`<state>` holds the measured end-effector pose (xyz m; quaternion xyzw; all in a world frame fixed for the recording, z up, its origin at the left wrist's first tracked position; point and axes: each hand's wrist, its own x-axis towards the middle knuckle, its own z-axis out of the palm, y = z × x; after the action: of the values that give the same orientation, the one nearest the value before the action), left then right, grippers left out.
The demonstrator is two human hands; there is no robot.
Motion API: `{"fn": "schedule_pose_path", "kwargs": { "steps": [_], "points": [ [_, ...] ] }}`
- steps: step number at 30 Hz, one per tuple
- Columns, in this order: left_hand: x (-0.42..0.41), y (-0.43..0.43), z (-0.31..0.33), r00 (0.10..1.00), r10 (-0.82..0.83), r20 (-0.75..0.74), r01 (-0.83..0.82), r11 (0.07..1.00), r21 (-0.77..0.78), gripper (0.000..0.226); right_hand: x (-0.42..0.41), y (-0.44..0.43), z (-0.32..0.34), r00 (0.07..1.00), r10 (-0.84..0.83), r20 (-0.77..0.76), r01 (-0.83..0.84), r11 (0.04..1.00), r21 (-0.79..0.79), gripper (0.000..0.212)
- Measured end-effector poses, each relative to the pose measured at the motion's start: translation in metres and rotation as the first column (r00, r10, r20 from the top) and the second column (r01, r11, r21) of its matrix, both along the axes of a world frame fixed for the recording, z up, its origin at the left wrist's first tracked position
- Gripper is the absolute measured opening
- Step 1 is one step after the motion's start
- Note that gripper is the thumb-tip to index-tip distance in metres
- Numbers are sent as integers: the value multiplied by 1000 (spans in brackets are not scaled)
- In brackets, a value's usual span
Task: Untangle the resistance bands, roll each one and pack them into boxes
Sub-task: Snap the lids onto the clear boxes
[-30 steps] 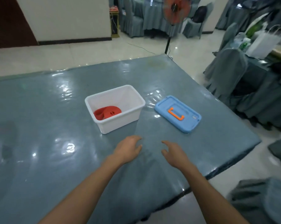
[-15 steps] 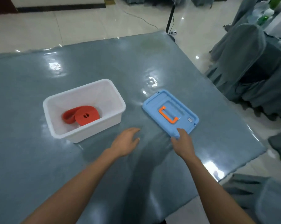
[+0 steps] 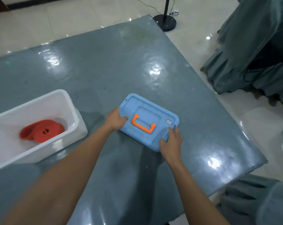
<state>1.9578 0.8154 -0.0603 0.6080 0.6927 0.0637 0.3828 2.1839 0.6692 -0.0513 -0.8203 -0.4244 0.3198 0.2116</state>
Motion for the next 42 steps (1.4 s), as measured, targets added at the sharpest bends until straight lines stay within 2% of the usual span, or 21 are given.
{"fn": "schedule_pose_path", "kwargs": {
  "steps": [6, 9, 12, 15, 17, 23, 28, 32, 35, 39, 42],
  "points": [
    [12, -16, 33, 981, 164, 102, -166, 986, 14, 32, 14, 29, 5, 979, -142, -146, 154, 985, 76, 56],
    [10, -16, 59, 972, 196, 132, -212, 969, 128, 40, 14, 49, 23, 974, -129, -186, 160, 973, 167, 55],
    [-2, -11, 95, 967, 243, 70, -253, 928, 272, 49, 6, 75, 48, 980, -91, -177, 141, 945, 295, 55],
    [-26, -6, 130, 937, 331, 110, -348, 861, 372, 49, -16, 103, 73, 991, -23, -134, 73, 920, 386, 54],
    [-50, -7, 150, 908, 411, 85, -407, 813, 416, 54, -41, 119, 84, 993, 50, -103, -4, 915, 404, 54],
    [-154, -34, 173, 808, 589, 1, -517, 708, 482, 56, -144, 144, 98, 942, 335, -15, -312, 890, 333, 56],
    [-234, -83, 166, 723, 690, -17, -604, 645, 468, 69, -226, 140, 106, 837, 532, 130, -544, 778, 316, 56],
    [-278, -125, 142, 681, 727, -87, -623, 638, 452, 69, -271, 133, 103, 719, 653, 236, -695, 682, 229, 57],
    [-291, -148, 122, 676, 727, -123, -636, 659, 402, 66, -292, 127, 96, 646, 703, 298, -759, 633, 152, 60],
    [-290, -154, 108, 668, 741, -71, -668, 639, 382, 54, -299, 125, 94, 616, 691, 379, -774, 621, 124, 59],
    [-291, -150, 105, 667, 743, -51, -678, 634, 373, 55, -299, 127, 93, 607, 691, 392, -777, 621, 107, 60]
  ]
}}
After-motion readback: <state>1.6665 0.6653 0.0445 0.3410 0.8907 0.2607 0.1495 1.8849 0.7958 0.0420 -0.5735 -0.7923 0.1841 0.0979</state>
